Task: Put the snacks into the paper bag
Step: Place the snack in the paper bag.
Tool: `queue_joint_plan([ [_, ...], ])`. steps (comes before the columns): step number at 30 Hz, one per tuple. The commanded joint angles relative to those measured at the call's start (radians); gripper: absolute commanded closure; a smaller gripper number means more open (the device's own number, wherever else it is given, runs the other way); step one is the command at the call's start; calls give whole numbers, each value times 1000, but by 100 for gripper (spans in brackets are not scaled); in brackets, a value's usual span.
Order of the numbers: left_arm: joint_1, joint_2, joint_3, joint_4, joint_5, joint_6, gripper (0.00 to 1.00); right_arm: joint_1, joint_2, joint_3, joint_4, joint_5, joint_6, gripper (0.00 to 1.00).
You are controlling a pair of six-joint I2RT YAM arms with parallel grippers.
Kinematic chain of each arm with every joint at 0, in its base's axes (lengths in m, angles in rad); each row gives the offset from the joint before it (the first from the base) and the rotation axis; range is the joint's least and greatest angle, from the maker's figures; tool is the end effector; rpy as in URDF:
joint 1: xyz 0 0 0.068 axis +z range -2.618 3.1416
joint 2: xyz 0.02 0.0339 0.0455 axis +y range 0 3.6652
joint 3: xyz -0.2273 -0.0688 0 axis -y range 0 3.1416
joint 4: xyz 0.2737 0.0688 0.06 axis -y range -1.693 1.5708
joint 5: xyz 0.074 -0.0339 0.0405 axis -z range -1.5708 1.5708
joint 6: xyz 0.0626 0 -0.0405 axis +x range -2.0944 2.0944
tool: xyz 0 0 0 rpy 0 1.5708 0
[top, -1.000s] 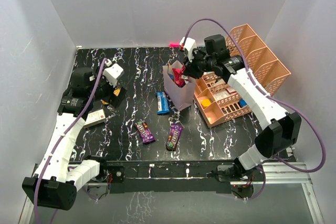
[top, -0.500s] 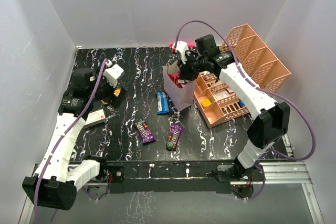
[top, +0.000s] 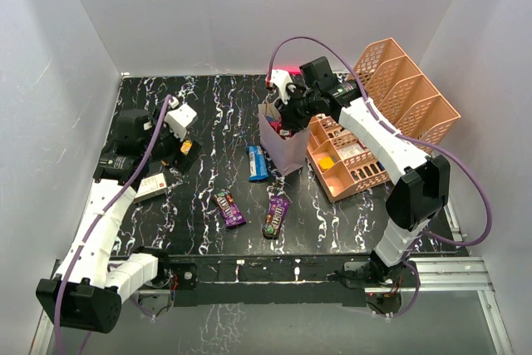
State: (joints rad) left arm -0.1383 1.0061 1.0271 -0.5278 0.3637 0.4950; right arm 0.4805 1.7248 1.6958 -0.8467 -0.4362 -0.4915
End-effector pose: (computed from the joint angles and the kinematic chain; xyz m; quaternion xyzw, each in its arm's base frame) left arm 0.2808 -0.0616 0.3069 0.3511 0.7769 -0.0649 0.5186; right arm 0.3548 0.2148 0.2897 -0.4939 0.7772 0.2016 0.3336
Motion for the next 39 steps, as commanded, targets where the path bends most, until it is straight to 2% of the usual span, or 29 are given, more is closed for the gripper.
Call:
queue_joint_plan([
  [1,8,-15,-5,6,-6,5,1,2,5,63,13,-5,17,85],
  [16,11,-19,-27,28,-82,-12,2,7,35,80,2,-21,55,78],
  [24,27,-10,-28,44,-141,-59,2,7,45,88,-7,-22,63,67],
  [30,45,-4,-34,60,-190,-93,2,7,29,103,0,-4,74,63],
  [39,71,40,-21,52,-234,-129,2,7,-40,120,18,50,85,44],
])
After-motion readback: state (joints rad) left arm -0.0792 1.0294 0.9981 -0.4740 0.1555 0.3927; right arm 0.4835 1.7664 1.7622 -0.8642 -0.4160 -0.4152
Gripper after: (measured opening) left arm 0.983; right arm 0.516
